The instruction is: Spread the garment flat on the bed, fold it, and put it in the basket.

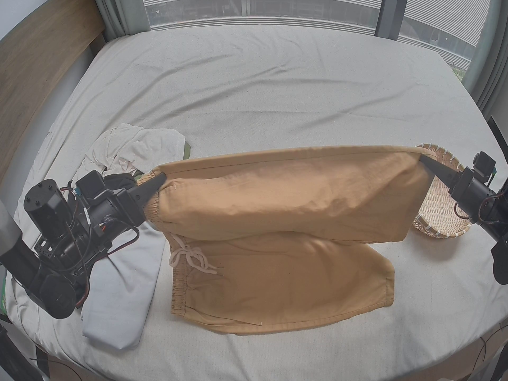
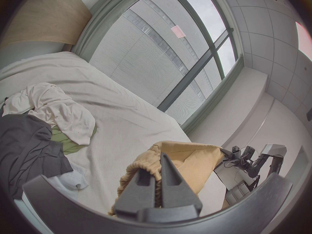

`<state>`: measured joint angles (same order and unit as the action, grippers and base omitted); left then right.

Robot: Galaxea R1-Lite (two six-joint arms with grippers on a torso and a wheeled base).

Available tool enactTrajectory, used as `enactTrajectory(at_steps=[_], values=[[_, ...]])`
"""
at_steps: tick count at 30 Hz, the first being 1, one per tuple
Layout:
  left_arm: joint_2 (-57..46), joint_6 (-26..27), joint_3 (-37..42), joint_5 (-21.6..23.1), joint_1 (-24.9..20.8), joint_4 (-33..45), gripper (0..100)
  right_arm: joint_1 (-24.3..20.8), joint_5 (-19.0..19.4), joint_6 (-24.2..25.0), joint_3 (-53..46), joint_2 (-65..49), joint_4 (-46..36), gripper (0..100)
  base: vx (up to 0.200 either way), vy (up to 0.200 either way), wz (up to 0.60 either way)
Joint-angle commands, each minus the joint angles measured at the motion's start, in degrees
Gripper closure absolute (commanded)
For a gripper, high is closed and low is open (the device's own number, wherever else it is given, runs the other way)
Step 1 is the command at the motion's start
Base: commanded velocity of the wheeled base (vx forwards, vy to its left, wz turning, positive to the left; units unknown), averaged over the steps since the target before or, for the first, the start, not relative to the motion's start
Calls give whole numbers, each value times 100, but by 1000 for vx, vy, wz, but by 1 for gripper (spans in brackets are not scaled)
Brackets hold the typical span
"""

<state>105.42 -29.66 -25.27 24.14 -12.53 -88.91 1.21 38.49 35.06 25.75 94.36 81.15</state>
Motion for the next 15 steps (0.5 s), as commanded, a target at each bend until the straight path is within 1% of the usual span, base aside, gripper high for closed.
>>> enactTrajectory(at_steps=[1,9,15], values=[[215,-5,-329,-14,14,-4,100,29,1,1,282,329,-3,100,0,0,0],[479,-5,-567,-32,40,-4,100,20,1,1,563,619,-3,100,0,0,0],[831,22,-804,-49,102,-13,100,-6,1,1,959,962,-3,100,0,0,0]])
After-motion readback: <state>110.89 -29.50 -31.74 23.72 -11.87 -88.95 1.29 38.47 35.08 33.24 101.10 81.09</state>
